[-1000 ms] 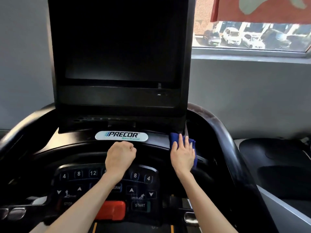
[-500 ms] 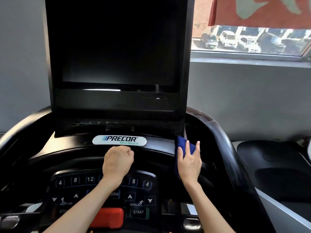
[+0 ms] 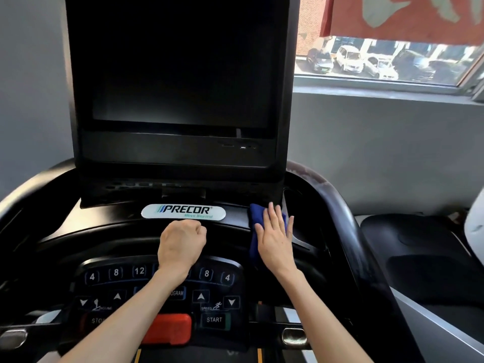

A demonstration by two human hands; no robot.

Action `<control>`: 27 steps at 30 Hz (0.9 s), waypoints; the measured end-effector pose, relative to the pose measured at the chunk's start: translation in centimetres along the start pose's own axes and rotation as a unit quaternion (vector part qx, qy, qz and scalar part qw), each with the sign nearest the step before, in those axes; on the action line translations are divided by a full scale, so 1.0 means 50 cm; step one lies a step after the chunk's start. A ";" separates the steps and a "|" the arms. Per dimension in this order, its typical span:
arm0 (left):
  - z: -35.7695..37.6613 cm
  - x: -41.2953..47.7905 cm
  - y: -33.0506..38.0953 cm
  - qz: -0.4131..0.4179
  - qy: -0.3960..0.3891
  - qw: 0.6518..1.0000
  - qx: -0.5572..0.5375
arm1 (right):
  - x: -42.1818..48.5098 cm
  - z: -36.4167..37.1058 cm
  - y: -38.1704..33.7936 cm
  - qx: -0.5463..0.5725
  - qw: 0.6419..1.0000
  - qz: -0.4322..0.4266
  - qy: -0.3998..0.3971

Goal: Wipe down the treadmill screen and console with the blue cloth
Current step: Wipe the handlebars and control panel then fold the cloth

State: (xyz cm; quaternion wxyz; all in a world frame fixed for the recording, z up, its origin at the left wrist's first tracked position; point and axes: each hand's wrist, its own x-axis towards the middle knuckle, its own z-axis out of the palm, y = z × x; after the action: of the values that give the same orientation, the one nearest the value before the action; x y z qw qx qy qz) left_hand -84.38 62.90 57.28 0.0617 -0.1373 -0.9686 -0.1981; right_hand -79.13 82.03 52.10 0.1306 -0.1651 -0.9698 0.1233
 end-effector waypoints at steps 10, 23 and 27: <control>-0.002 0.003 0.000 0.001 -0.004 1.000 0.002 | 0.038 -0.003 -0.077 0.130 0.990 -0.008 -0.054; -0.003 0.001 0.007 -0.022 -0.007 1.000 0.018 | 0.047 -0.014 0.025 0.288 0.919 0.238 0.124; -0.002 0.003 0.005 -0.017 -0.019 1.000 0.014 | 0.057 0.010 -0.074 0.296 0.941 0.147 0.071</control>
State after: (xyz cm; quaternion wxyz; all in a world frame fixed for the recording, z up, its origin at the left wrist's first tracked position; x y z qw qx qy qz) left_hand -84.42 63.09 57.51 0.0418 -0.1236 -0.9744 -0.1833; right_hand -82.92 79.57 53.29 0.2220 -0.2680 -0.8430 0.4102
